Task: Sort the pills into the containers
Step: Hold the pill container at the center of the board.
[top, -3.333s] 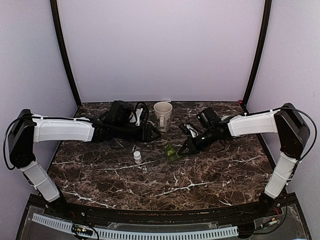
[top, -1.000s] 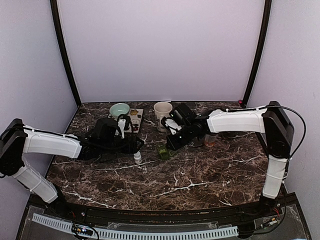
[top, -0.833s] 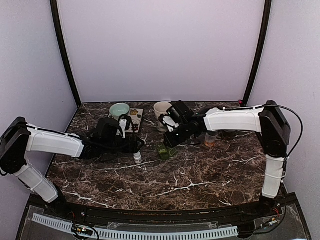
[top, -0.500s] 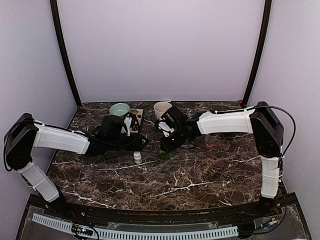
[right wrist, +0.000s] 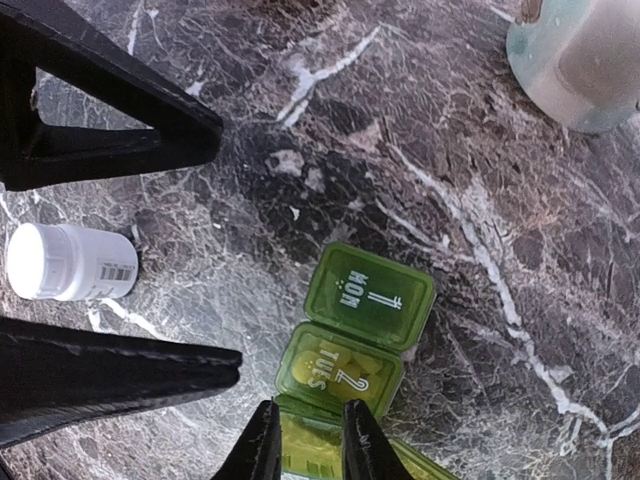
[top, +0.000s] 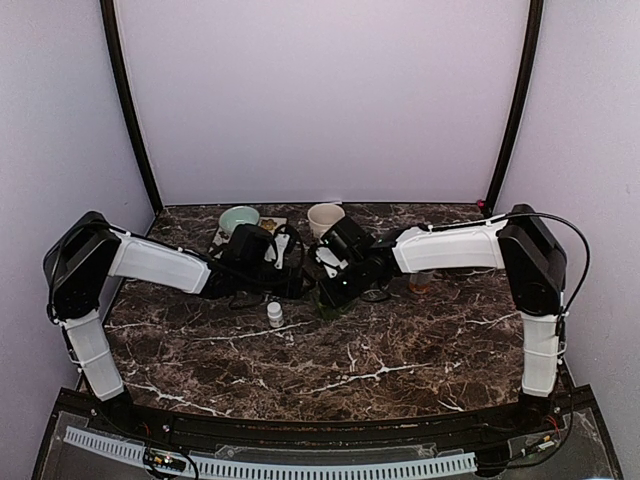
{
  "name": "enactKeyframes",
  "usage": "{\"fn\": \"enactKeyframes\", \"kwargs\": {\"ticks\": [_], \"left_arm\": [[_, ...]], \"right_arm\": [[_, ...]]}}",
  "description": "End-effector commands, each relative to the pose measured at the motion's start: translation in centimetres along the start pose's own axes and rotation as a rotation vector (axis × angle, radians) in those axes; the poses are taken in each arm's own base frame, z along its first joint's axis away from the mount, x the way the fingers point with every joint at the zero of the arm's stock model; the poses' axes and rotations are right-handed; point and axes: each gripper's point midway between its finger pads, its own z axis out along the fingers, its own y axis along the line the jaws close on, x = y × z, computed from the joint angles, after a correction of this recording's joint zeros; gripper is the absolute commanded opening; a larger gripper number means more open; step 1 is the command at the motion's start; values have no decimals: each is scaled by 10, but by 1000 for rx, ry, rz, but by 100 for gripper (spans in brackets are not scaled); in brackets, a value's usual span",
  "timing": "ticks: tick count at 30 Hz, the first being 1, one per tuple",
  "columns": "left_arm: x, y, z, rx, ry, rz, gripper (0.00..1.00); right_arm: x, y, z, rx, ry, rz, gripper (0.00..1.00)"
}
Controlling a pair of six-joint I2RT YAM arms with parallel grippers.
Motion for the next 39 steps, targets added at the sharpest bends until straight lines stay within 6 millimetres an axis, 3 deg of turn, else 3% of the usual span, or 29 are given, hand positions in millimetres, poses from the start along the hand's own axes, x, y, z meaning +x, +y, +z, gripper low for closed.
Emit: {"fn": "enactKeyframes", "kwargs": {"ticks": [1,16,39], "left_arm": [[0,-9,5,49,32,31,60],[18,-4,28,54,135,48,56],[30,3,42,33,195,35,52]], "right_arm": [[7,2,9,-7,4,12,23],[19,-1,21,-6,22,22,22],[47,-15,39,63,124,7,22]]}}
